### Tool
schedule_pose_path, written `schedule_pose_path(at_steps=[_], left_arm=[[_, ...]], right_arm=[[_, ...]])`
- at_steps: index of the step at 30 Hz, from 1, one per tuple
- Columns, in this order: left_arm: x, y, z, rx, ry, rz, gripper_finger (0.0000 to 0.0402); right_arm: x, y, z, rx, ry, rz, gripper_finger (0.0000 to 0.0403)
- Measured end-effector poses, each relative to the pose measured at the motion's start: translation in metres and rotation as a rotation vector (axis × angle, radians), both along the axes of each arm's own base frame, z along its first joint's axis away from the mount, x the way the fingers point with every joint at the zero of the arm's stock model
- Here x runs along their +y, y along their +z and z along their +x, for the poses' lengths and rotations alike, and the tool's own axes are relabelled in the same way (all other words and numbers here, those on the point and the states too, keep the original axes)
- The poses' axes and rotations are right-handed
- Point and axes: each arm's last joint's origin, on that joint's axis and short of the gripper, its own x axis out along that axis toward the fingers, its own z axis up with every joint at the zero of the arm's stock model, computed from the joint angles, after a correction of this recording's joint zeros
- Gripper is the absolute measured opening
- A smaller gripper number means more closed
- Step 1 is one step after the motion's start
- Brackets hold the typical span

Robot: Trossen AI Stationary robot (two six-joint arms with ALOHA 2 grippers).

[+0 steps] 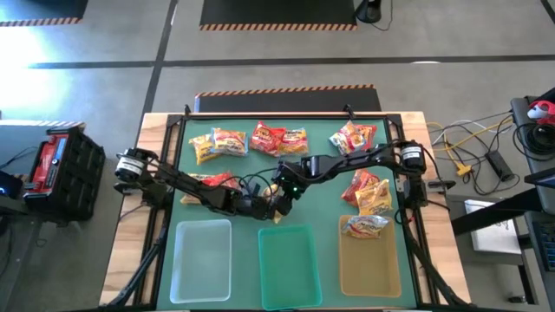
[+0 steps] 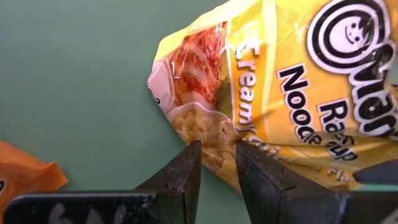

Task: Sort Maruchan noodles
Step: Put the yellow noodle pack into the green bin

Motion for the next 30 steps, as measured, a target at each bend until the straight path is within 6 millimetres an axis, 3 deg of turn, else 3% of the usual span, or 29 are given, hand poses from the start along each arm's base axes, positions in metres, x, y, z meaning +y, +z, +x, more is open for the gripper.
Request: schedule_pose_path(at_steps=[14,26,30], left_arm=[[0.0,-0.001,-0.001,-0.006,0.005,-0.004,0.0084],[-0.002,-0.001,-0.002,0.004,-0.025,0.015,0.0084],[-0.009,0.0,-0.004,0.029,-0.12,0.079,0.0084]], right_arm=[[-0.002,-0.018,0.01,-0.018,-0.019,0.002,0.0249],[-0.004,-0.018,0.01,-0.03,0.01,-0.009,0.0115],[-0.007,-0.018,0.01,-0.036,0.01,-0.004,0.0109]])
